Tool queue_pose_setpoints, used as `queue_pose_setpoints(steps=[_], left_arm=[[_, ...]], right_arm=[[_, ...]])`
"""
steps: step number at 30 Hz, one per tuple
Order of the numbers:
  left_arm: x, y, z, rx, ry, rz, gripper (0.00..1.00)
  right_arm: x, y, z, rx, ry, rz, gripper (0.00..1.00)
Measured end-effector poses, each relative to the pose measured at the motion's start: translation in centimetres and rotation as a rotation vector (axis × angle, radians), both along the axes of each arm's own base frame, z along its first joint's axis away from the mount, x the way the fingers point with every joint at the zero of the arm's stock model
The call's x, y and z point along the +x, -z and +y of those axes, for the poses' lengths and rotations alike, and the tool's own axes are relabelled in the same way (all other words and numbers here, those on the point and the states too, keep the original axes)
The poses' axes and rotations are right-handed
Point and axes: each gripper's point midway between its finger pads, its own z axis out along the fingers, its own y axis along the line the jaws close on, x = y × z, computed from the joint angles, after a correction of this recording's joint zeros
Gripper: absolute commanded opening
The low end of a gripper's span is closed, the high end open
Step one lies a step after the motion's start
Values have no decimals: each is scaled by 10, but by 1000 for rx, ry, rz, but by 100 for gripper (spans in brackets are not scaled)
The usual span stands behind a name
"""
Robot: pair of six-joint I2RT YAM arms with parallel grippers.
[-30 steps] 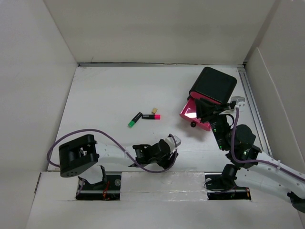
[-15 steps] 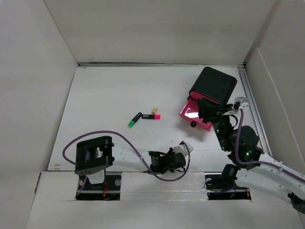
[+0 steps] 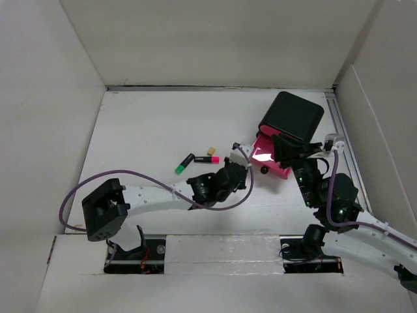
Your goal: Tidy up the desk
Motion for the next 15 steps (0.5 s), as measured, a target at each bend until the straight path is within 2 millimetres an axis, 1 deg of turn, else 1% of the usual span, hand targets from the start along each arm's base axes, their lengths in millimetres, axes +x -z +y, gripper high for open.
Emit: queue_pose_setpoints(steps=[1,2,3,5,6,7,8,9,10,12,13,15], left_arm=[[11,-26,-16,-65,14,-29,3],[13,-31,-19,-78,17,-36,4],[20,-44,-27,-103,24,-50,4],[34,-65,-51,-155,46,-76,7],[41,-71,-63,-173,56,-84,11],[47,-75,-73,-186,68,-89,22],[53,-74,-82,-186,81,-89,28],[59,-70,-90,-184,92,-85,37],[63,-66,-97,-178,99,-81,49],[72,-51,-108,-153,108,-70,54],[76,-44,-111,-140,108,-62,58],[80,-30,-114,-110,113,-44,63]], right_arm=[[0,-1,-1,4,0,-1,35],[-1,-1,-1,6,0,-2,35],[-1,-1,-1,6,0,-3,35],[-2,-3,-3,11,0,-6,35],[-2,-4,-4,15,0,-8,35],[-3,-5,-5,19,0,-11,35],[-4,-6,-6,22,0,-12,35],[-4,-7,-7,26,0,-15,35],[-5,-7,-7,28,0,-16,35],[-5,-8,-8,30,0,-18,35],[-5,-8,-8,31,0,-18,35],[-5,-8,-8,30,0,-17,35]])
